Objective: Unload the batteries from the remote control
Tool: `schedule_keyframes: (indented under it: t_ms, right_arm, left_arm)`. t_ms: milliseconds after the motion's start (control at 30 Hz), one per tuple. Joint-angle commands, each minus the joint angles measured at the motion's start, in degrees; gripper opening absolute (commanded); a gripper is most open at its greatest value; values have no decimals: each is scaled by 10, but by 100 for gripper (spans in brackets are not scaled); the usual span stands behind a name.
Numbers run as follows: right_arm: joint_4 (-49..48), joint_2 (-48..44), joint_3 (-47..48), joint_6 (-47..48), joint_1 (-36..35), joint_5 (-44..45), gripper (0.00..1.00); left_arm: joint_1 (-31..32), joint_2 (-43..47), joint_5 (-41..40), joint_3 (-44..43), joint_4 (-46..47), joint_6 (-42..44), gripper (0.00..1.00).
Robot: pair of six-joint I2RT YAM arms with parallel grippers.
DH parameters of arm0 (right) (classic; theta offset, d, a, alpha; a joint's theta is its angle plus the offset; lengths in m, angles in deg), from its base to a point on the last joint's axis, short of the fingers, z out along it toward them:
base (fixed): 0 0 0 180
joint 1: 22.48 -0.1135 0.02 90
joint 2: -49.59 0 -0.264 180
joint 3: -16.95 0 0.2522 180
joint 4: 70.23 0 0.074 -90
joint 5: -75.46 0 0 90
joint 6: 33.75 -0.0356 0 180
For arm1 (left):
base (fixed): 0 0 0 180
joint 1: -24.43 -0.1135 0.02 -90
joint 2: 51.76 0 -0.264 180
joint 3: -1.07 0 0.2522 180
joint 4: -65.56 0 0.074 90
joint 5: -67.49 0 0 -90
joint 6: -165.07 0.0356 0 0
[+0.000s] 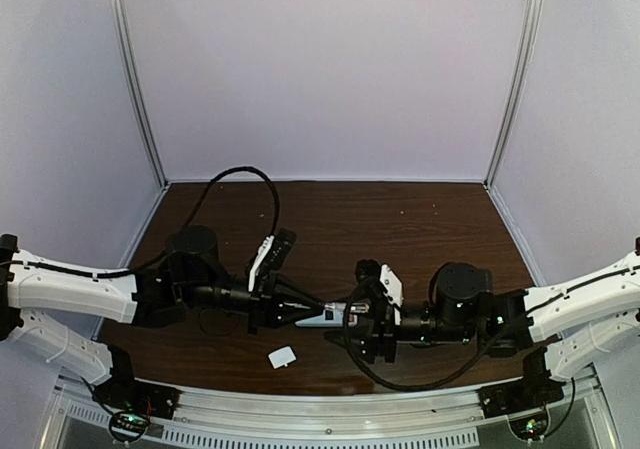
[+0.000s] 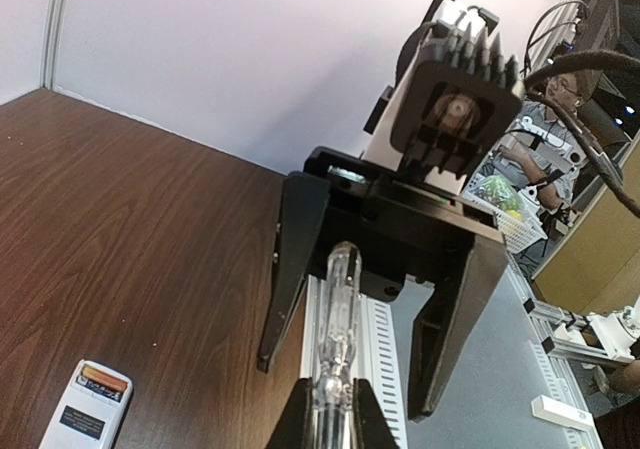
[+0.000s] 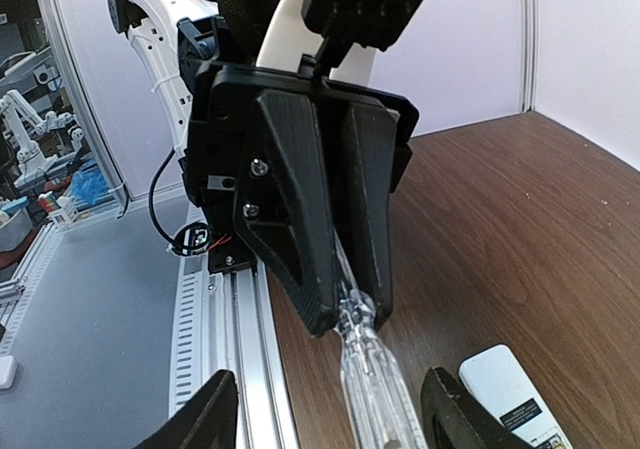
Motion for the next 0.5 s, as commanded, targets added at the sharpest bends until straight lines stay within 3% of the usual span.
schedule_keyframes:
  t_ms: [0, 200, 467]
  right_arm:
    - [-30, -22, -7, 0, -3, 19, 65]
    - [-42, -47, -20, 1, -3, 32, 57]
    - [-36, -8, 0, 3, -3, 16, 46]
  left_arm:
    - [-3, 1, 12, 2, 31, -3, 0]
    - [-3, 0, 19, 0, 34, -5, 0]
    - [-3, 0, 28, -2, 42, -11, 0]
